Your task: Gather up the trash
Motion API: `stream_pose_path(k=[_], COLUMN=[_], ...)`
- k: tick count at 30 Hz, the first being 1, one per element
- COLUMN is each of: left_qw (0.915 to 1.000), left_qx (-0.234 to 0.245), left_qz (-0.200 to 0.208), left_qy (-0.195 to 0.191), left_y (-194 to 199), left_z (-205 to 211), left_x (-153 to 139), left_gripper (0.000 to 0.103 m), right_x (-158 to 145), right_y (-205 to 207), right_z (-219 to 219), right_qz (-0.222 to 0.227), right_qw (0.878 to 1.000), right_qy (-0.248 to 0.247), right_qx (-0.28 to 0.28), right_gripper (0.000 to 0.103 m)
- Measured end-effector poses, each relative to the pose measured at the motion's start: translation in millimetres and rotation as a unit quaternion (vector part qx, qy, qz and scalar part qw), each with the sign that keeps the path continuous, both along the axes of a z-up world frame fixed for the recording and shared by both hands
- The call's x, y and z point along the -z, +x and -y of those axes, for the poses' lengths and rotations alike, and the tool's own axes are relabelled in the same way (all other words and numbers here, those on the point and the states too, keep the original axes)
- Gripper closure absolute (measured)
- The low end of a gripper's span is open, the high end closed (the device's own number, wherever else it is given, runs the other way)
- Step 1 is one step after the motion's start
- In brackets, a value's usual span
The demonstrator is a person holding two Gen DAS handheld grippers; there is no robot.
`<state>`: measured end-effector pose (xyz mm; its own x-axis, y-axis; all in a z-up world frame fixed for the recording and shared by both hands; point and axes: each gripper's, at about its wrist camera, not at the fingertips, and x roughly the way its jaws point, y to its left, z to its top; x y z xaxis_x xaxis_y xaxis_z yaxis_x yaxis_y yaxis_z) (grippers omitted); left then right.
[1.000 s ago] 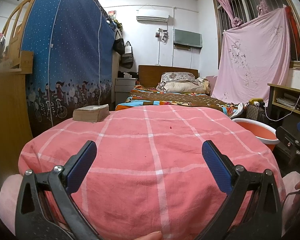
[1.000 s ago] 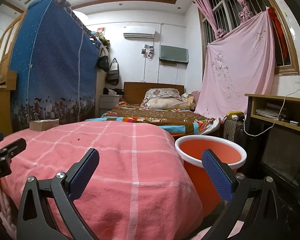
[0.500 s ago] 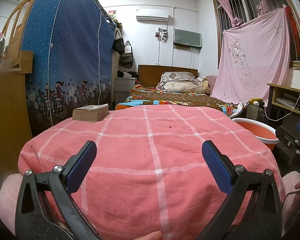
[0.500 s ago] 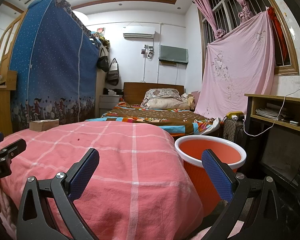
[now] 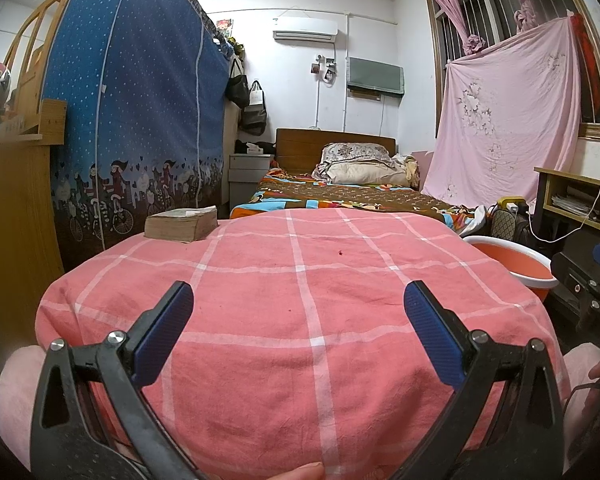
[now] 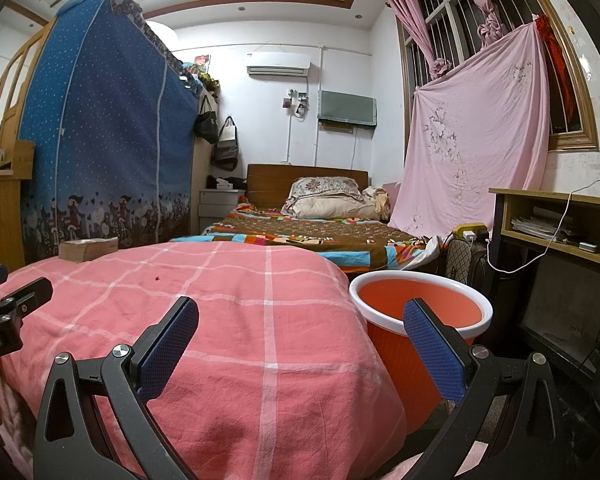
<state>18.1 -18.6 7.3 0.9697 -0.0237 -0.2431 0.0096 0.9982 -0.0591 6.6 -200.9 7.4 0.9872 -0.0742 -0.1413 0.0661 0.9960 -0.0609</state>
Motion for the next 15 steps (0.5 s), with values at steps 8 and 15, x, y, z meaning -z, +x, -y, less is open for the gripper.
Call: stream_pose_path(k=[8,15], left_qw=[1.0000,1.0000], left_qx=[0.000,0.000], left_qz=[-0.001,-0.001], left_qy=[-0.001,-0.001], left_y=[-0.4,-0.7], left_z=[0.1,0.5], left_x=[1.6,1.7], left_gripper=[0.013,0.013], right_x=[0.0,0.1], right_y=[0.0,0.4], right_z=[-0.1,0.1], right_qz=[0.000,-0.001], right_qw=[1.000,1.000], right_qy=[0.000,0.000], right_qx=[0.000,0.000], right_gripper=[0.000,0.000])
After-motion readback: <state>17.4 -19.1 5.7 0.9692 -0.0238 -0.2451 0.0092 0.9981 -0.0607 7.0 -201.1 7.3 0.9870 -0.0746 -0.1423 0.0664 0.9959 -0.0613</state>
